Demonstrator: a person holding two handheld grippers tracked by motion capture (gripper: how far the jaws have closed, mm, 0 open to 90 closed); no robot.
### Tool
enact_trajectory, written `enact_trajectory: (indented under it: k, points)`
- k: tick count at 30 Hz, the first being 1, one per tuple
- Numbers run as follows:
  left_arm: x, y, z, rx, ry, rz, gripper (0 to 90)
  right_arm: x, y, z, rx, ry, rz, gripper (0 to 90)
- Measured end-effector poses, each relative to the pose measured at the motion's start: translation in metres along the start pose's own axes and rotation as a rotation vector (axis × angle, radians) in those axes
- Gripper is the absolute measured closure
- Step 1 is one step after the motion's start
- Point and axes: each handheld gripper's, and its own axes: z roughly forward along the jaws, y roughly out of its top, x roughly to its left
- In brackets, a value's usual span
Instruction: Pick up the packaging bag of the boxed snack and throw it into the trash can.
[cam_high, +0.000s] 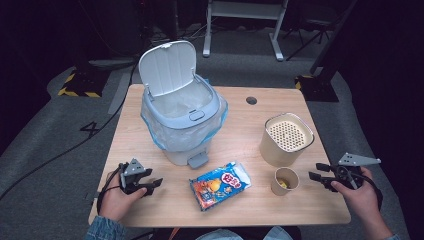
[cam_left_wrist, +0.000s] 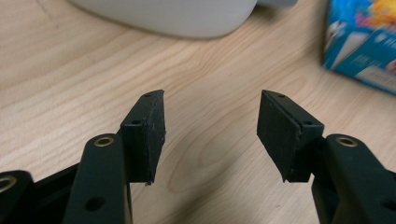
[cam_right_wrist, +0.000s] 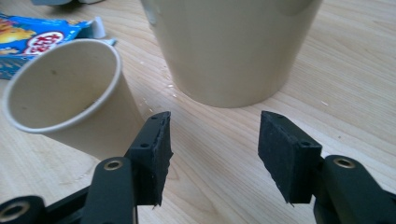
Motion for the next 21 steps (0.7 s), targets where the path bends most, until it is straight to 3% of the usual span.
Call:
enact_trajectory:
  k: [5, 6, 10, 13, 21]
  points:
    - [0.001, -0.003, 0.005, 0.034, 0.012, 0.002, 40.8, 0.007, 0.008, -0.005, -0.005, 0.022, -0.020, 45.8]
    - [0.001, -0.004, 0.007, 0.041, 0.019, 0.026, 39.8, 0.010, 0.013, -0.007, -0.011, 0.032, -0.027, 45.8]
    - [0.000, -0.005, 0.009, 0.027, 0.022, 0.048, 35.8, 0.014, 0.022, -0.009, -0.030, 0.081, -0.015, 45.8]
    - [0.000, -0.006, 0.013, 0.013, 0.036, 0.094, 27.3, 0.020, 0.029, -0.010, -0.036, 0.104, -0.029, 45.6]
    - [0.000, -0.006, 0.014, 0.013, 0.036, 0.086, 26.3, 0.041, 0.048, -0.007, -0.050, 0.152, -0.080, 44.5]
